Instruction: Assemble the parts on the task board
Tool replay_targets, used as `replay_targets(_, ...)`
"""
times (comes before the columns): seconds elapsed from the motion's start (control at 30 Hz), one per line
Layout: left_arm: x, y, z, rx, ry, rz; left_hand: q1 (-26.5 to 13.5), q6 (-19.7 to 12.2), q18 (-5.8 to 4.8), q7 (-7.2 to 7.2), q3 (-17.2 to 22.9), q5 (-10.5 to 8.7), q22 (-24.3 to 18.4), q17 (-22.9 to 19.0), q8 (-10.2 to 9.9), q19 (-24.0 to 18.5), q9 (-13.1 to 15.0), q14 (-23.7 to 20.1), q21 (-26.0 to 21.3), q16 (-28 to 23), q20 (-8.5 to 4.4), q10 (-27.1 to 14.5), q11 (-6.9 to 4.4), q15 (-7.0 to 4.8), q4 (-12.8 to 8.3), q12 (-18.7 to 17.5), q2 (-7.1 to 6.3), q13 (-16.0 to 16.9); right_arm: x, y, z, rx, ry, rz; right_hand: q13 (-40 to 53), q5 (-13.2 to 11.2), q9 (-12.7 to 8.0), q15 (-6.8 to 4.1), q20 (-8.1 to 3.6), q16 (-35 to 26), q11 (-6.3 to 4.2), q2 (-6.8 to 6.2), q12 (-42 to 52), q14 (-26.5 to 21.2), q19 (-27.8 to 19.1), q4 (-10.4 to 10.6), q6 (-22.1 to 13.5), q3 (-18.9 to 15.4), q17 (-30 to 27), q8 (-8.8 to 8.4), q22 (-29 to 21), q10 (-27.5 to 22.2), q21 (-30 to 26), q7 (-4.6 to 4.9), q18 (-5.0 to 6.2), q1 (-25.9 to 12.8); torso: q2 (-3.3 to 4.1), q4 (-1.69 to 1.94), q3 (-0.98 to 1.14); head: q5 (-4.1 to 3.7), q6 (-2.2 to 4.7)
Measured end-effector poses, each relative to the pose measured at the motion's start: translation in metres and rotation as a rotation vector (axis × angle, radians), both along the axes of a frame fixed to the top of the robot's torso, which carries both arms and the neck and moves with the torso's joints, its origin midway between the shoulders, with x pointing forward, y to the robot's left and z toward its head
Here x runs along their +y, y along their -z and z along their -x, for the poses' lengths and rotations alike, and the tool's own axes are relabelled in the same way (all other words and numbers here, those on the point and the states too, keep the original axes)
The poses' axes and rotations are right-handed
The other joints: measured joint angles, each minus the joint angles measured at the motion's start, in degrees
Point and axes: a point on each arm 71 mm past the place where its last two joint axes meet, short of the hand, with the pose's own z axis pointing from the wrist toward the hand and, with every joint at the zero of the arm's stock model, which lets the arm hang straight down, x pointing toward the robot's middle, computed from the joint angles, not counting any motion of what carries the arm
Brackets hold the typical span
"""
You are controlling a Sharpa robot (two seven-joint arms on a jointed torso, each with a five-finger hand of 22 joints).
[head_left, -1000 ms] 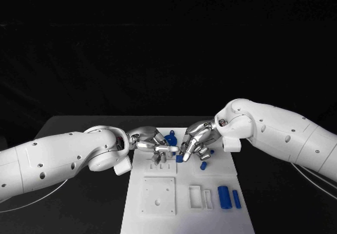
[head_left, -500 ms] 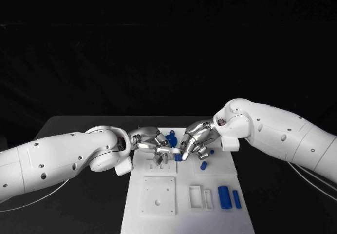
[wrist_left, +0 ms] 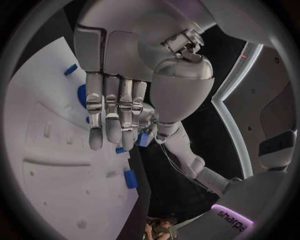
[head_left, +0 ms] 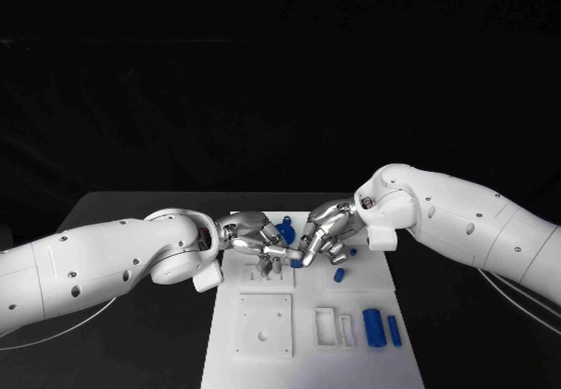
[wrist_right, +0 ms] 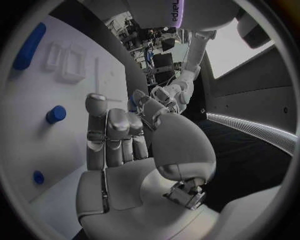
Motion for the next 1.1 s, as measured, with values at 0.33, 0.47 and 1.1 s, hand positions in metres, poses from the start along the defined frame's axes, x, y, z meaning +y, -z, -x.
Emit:
replay_targets(0.33, -0.0006, 0.0036, 0.0008, 0.013, 0.008, -0.010, 0.6, 0.0, 0.00, 0.00, -0.5, 0.67, 0.8, 0.0, 0.0, 0.2, 0.0, 0.0, -0.9, 0.0, 0.01, 0.0, 0.00, 0.00, -0.5, 0.0, 1.13, 0.0, 0.0013, 0.0008, -0.0013, -0.004, 0.001, 0.006, 0.0, 0.0, 0.0, 0.00, 0.00, 0.0, 0.00, -0.01, 0.0, 0.0, 0.0, 0.0, -0.1, 0.0, 0.0, 0.00, 0.0, 0.0, 0.0, 0.07, 0.00, 0.0, 0.00, 0.01, 0.02, -0.10, -0.08)
replay_targets(0.47, -0.0005, 0.0048, 0.0013, 0.017, 0.010, -0.013, 0.7, 0.0, 0.01, 0.00, -0.6, 0.67, 1.2, 0.0, 0.0, 0.4, 0.0, 0.0, -1.2, 0.0, 0.00, 0.0, 0.00, 0.00, -0.7, 0.0, 1.25, 0.0, 0.0011, 0.0012, -0.0018, -0.006, 0.002, 0.009, 0.0, 0.0, 0.0, 0.00, 0.00, 0.0, 0.00, -0.01, 0.0, 0.0, 0.0, 0.0, -0.2, 0.0, 0.0, 0.00, 0.0, 0.0, 0.0, -0.02, 0.00, 0.0, 0.00, 0.01, 0.02, -0.08, -0.08)
replay_targets(1.1, -0.0002, 0.0068, 0.0014, 0.027, 0.008, -0.018, 4.3, -0.1, 0.01, -0.15, 0.5, 3.77, 2.3, 0.0, 0.0, 0.8, -0.3, 0.0, -2.4, 0.0, 0.00, 0.0, 0.00, 0.00, -2.5, 0.0, 4.80, -0.1, 0.0053, 0.0015, -0.0020, -0.008, -0.005, 0.011, 0.1, 0.0, 0.0, 0.00, 0.00, 0.0, 0.00, -0.01, 0.0, 0.0, 0.0, -0.1, 0.1, -0.1, 0.0, -0.20, 0.0, 0.0, 0.0, 0.03, 0.00, 0.0, 0.00, 0.00, 0.00, -0.08, -0.18)
